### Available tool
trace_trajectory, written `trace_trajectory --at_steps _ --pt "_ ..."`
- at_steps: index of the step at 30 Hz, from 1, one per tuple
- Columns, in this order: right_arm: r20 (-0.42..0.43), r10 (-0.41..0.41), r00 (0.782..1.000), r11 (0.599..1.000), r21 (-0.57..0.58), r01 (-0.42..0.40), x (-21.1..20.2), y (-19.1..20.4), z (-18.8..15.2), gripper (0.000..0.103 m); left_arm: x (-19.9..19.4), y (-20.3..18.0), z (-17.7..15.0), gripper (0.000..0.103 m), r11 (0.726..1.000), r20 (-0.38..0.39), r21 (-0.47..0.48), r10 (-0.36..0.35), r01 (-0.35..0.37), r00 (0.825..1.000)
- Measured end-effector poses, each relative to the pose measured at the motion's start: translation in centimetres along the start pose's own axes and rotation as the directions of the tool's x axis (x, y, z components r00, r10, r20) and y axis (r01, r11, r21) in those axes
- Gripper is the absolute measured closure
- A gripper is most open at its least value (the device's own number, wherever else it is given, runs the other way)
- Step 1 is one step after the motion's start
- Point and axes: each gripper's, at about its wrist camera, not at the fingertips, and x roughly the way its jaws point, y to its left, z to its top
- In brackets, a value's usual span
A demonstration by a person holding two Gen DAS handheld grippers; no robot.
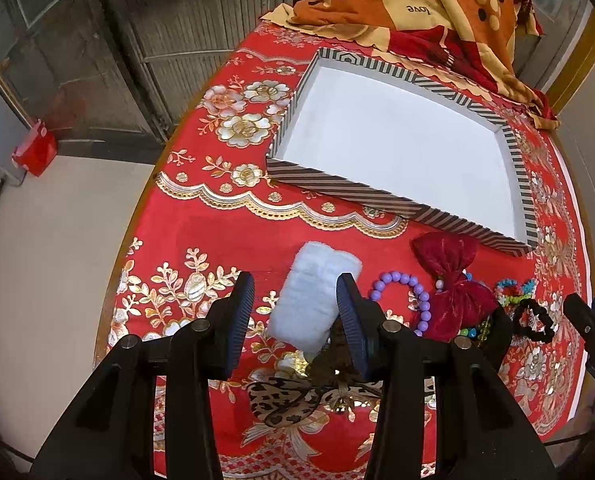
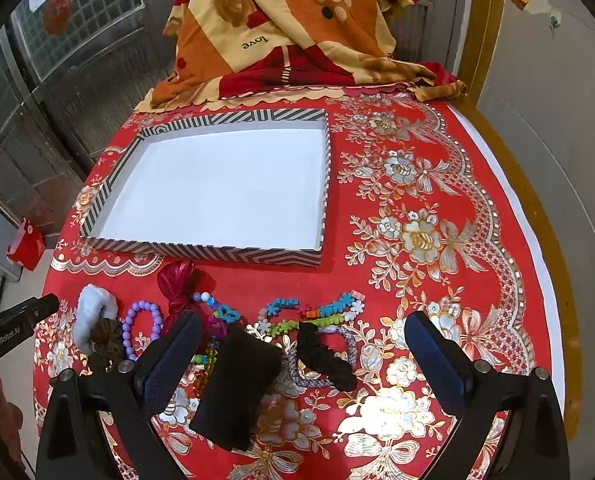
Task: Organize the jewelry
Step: 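Position left tool over white fluffy scrunchie while right tool aligns over black scrunchie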
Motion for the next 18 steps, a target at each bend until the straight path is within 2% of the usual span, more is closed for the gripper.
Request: trace_trajectory --at_steps 8,13,18 --pt "0.023 0.032 0.999 0.999 0.01 -0.032 -0.6 -2.7 0.0 0.002 0.2 3.9 0.6 0.061 0.998 -0.008 -0.056 0.022 -0.022 1.0" --pt "0.008 0.076 0.997 0.997 0.004 -0.076 -0.5 -4.4 -0.8 0.002 0.8 6.9 0.4 0.061 0.99 -0.041 -0.137 -0.019 0.013 0.999" --pt "-0.025 0.099 0.995 0.995 0.0 -0.099 0.6 -4.9 -1.8 0.002 1.5 7.0 0.1 0.061 0.991 -0.066 -0.131 -0.032 0.023 0.997"
